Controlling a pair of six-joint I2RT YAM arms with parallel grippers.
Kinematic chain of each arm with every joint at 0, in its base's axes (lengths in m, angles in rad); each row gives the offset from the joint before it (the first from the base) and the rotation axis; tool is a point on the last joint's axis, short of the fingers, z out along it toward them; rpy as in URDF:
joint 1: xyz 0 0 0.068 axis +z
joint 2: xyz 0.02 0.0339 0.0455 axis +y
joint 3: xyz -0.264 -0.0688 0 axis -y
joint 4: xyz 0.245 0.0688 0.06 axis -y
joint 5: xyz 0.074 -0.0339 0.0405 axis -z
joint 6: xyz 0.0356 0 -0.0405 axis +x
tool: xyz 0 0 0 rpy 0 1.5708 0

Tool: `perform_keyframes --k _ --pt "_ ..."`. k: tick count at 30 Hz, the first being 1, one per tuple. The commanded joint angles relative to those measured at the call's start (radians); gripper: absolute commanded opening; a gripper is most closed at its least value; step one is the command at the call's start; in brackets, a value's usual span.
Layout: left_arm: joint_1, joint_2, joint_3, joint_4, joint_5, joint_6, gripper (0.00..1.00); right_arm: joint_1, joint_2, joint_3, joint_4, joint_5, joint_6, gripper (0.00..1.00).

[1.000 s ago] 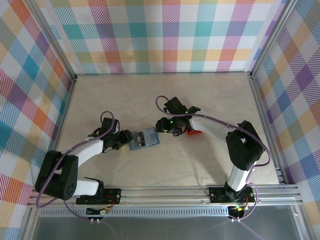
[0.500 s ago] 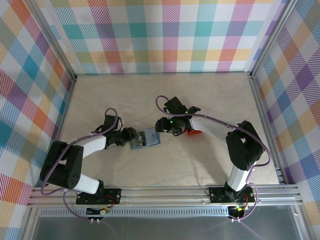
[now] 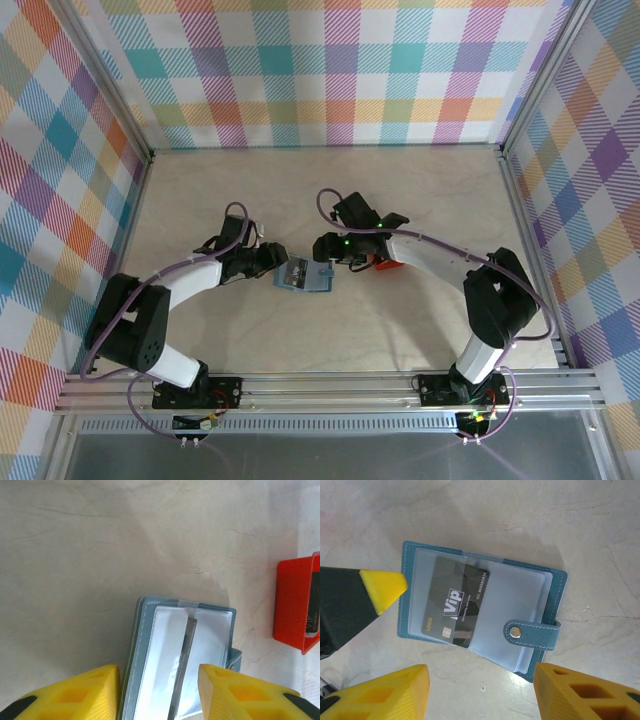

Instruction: Put the credit cards into the card holder

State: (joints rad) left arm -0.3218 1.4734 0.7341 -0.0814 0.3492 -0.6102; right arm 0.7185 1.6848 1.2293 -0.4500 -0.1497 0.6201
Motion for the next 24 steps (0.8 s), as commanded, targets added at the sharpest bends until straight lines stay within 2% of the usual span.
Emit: perform_keyframes --k 1,9,13,19,24 --pt "0.016 -0.08 0.008 -0.115 -0.058 0.02 0.45 -0.007 -0.031 0.001 -0.018 -0.001 -0.003 0.57" --pt "0.022 -0.142 -0.032 -0.119 -0.049 0.027 0.45 -0.001 0.006 0.032 -0.008 -0.034 0.0 0.56" --pt "0.027 -0.153 -0.059 -0.107 -0.026 0.071 0.44 0.06 0.076 0.109 -0.053 0.029 -0.008 0.56" --pt "0.036 -0.137 -0.103 -0.016 0.047 0.11 0.36 0.1 0.15 0.159 -0.015 0.053 0.129 0.52" --pt "0.057 -0.091 -0.102 0.005 0.1 0.155 0.33 0.11 0.201 0.181 -0.016 0.075 0.271 0.52"
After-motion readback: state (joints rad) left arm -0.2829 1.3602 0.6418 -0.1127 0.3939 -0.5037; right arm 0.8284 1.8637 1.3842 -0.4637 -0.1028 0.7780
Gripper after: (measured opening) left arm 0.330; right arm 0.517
